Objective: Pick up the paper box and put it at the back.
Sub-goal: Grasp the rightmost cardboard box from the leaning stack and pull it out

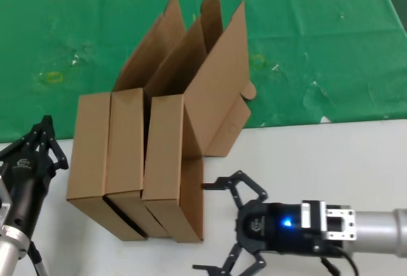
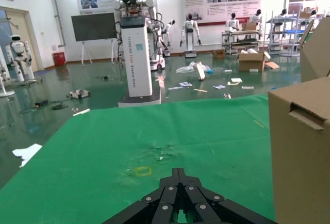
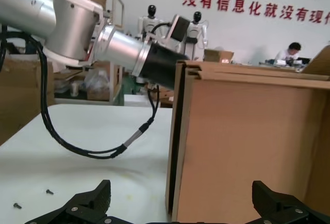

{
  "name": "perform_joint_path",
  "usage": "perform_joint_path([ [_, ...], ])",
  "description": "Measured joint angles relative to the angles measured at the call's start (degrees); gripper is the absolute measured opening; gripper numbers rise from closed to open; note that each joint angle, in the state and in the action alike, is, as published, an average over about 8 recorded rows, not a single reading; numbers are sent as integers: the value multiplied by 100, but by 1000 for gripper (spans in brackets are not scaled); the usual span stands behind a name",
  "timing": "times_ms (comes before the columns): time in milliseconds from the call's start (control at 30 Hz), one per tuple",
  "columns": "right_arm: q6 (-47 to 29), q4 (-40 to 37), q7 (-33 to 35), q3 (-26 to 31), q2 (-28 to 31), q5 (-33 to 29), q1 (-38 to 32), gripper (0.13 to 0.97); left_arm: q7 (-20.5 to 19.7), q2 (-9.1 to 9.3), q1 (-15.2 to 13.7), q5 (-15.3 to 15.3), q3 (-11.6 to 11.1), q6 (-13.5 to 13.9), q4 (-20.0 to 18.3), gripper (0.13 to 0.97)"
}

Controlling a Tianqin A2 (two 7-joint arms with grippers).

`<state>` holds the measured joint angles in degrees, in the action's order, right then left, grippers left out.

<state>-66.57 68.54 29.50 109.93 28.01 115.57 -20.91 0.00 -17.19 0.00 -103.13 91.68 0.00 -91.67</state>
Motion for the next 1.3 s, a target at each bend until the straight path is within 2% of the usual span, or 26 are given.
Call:
perform_joint_path([
  [300,139,-147,-165,176,-365,-351,-258,966,0,0,0,0,0,0,0,144],
  [733,157,-145,-337,126,-499,-442,-307,961,0,0,0,0,0,0,0,144],
  [1033,105,-179,-360,63,-492,-462,-345,897,0,0,0,0,0,0,0,144],
  [1300,19,-274,-305,23,-478,-475,-386,761,0,0,0,0,0,0,0,144],
])
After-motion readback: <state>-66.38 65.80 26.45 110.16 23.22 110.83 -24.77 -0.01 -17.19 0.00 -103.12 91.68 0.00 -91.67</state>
